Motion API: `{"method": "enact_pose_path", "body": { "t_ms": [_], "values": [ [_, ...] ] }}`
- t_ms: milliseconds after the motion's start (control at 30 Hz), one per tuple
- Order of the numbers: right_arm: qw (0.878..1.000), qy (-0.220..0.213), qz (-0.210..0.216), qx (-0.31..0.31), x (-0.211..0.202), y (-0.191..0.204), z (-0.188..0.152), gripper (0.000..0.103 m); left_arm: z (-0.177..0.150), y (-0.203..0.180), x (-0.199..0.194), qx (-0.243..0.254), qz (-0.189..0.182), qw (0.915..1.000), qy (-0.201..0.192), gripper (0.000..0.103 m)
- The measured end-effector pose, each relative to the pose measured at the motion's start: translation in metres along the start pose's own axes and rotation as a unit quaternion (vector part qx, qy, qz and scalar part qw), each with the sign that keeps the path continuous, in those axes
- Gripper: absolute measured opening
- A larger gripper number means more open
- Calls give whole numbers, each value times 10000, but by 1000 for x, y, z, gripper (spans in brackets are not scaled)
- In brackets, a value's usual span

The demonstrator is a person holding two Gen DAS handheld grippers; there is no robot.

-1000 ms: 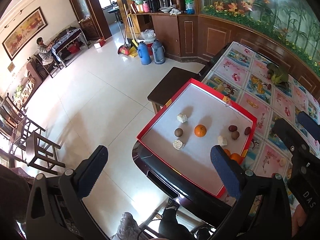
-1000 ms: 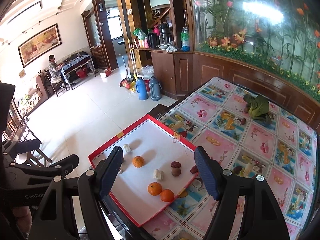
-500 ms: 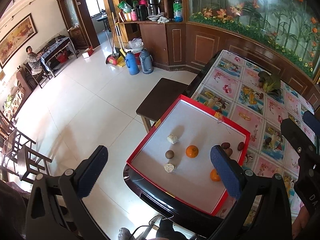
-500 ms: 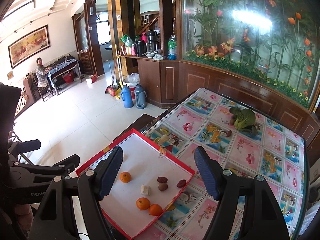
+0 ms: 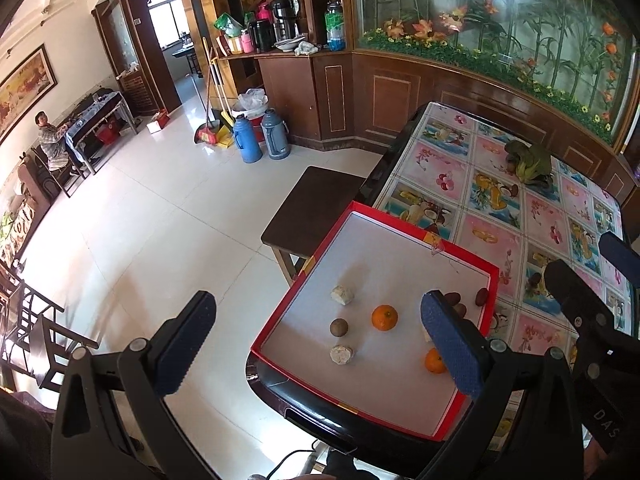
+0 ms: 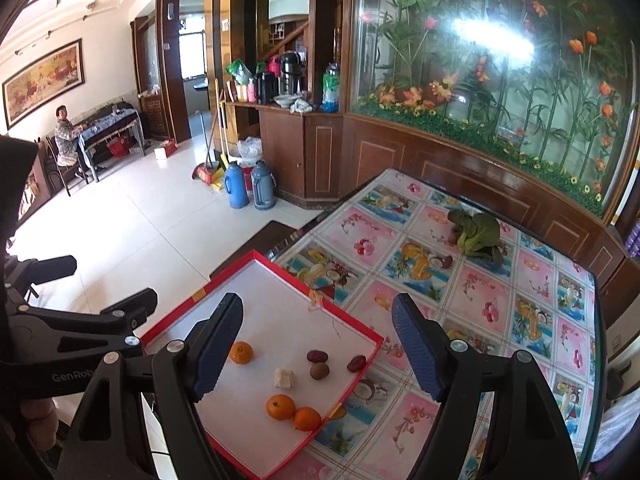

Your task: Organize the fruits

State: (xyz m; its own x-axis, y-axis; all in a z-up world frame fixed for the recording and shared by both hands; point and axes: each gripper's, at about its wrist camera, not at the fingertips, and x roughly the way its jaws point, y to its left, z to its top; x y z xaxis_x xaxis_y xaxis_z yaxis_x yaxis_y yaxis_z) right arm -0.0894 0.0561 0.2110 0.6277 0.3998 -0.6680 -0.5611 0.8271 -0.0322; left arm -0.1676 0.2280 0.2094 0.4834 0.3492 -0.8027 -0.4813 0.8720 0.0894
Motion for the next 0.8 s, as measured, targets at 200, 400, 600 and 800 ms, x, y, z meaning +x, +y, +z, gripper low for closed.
{"method": "enact_pose_path", "body": {
  "t_ms": [200, 400, 600, 800],
  "values": [
    [9996, 259, -126, -26, 6, 9, -11, 77, -11, 7, 12, 38, -25, 9999, 142, 102],
    [9990, 354, -177, -216, 11, 22, -14, 77, -19, 14, 21, 61, -13, 9997, 229, 102],
    [9989, 388, -183, -201, 16, 25, -7, 77, -18, 19, 26, 32, -30, 9998, 210, 102],
    [9988, 349, -219, -251, 22, 29, -2, 77, -4, 19, 31, 107, -53, 9999, 100, 102]
  ]
}}
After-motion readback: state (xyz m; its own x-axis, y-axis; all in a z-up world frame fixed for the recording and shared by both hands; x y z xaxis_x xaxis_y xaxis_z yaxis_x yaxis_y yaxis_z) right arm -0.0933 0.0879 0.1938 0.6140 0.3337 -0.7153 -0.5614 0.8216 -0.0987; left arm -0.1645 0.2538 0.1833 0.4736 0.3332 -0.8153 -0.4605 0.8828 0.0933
